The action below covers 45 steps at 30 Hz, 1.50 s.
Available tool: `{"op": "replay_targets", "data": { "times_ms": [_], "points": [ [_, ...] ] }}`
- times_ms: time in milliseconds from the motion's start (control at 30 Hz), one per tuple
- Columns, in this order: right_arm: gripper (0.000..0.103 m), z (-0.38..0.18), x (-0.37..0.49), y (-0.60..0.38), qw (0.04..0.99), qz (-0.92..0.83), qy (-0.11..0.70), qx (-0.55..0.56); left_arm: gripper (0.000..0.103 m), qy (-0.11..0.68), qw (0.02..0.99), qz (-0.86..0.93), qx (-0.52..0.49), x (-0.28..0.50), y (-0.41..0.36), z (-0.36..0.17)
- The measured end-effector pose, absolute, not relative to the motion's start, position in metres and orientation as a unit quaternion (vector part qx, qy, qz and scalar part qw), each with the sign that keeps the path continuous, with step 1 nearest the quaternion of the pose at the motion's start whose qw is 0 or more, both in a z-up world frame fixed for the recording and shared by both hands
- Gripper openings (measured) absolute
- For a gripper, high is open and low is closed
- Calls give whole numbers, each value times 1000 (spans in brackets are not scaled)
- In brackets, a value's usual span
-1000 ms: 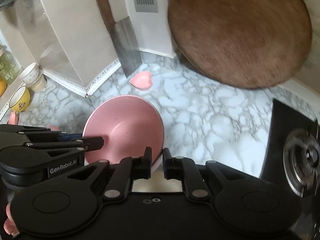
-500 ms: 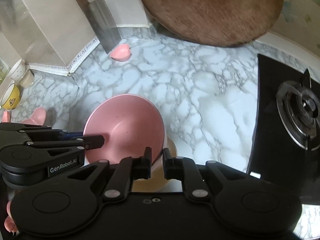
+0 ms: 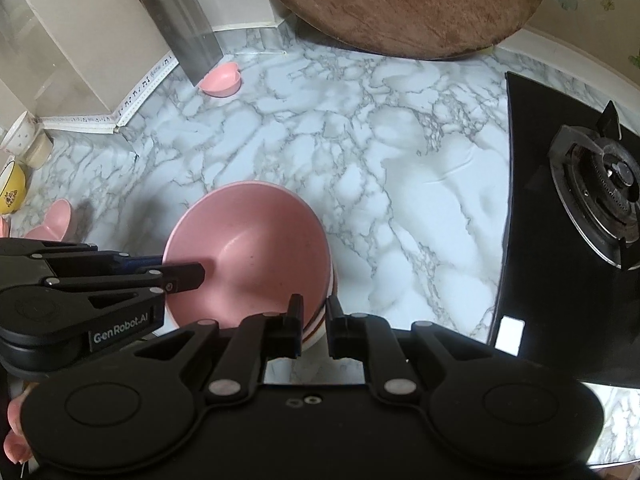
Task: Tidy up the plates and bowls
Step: 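Carry the pink handled bowl with both grippers over the cream bowl, then lower the pink bowl into the cream bowl and open both grippers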
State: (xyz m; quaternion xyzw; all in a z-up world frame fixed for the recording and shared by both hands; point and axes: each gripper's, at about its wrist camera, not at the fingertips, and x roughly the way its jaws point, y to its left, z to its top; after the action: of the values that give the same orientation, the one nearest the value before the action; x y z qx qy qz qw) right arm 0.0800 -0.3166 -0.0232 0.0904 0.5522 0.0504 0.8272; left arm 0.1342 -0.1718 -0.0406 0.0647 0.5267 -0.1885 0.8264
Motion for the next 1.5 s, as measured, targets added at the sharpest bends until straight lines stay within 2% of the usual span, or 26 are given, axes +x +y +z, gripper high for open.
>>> {"op": "replay_targets", "data": {
  "times_ms": [1133, 1333, 1467, 1500],
  "points": [
    [12, -24, 83, -322, 821, 55, 559, 101, 13, 513, 834, -191, 71, 133, -169, -39],
    [13, -14, 82, -323, 832, 59, 543, 97, 34, 502, 840, -193, 68, 132, -165, -35],
    [15, -9, 82, -322, 835, 61, 538, 95, 60, 493, 846, -193, 61, 132, -160, -29],
    [16, -8, 82, -322, 836, 62, 536, 96, 63, 489, 849, -192, 58, 132, -158, -27]
  ]
}}
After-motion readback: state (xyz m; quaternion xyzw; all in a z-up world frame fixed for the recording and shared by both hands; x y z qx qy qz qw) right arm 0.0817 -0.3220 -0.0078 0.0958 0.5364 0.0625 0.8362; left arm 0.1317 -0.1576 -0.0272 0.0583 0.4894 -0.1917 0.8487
